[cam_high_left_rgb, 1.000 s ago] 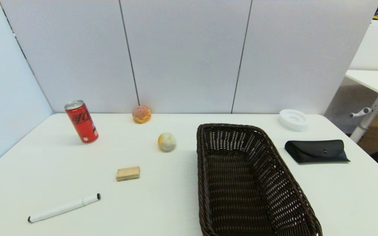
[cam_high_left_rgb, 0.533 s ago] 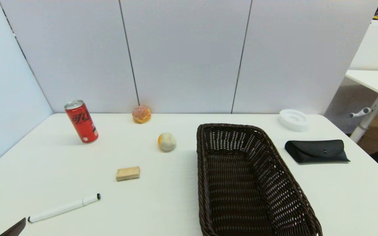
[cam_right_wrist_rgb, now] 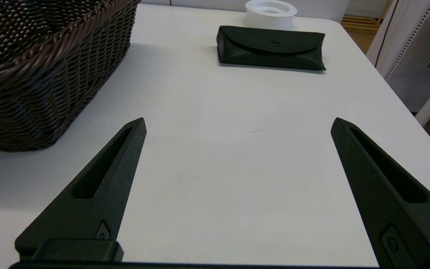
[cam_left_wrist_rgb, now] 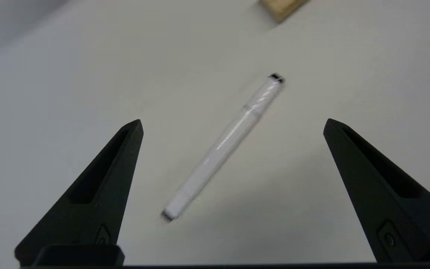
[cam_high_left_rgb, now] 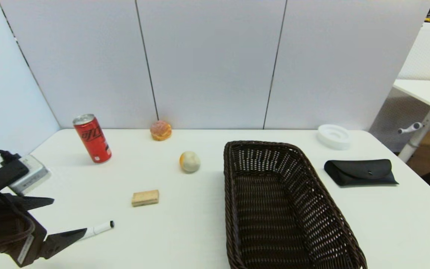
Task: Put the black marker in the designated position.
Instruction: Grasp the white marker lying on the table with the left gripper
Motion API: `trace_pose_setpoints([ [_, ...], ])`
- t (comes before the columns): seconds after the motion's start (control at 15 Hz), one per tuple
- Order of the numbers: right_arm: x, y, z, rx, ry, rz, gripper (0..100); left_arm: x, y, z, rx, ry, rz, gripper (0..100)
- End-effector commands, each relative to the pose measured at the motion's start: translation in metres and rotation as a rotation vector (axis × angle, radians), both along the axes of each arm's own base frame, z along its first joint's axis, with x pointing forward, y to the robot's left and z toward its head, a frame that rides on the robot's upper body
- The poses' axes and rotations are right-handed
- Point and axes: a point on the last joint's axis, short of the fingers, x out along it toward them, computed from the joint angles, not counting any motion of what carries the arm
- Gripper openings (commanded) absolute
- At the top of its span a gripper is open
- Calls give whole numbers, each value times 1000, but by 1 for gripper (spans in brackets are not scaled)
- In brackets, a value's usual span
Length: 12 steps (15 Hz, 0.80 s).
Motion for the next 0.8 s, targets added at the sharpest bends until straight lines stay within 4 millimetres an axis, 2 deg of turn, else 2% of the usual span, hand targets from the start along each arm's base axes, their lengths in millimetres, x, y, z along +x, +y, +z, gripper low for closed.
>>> trace_pose_setpoints([
  [0.07, 0, 0, 0, 0, 2, 0, 100, 25, -5, -22, -161, 203, -171, 100],
  [0.2, 0, 0, 0, 0, 2, 0, 100, 29, -5, -28, -172, 228, -211, 100],
  [0.33, 0, 0, 0, 0, 2, 0, 100, 30, 6, -33, -128, 205, -231, 100],
  [0.6, 0, 0, 0, 0, 2, 0, 100, 30, 33, -33, -11, 96, -273, 100],
  [0.8, 0, 0, 0, 0, 2, 0, 100, 35, 37, -30, 25, 65, -301, 100],
])
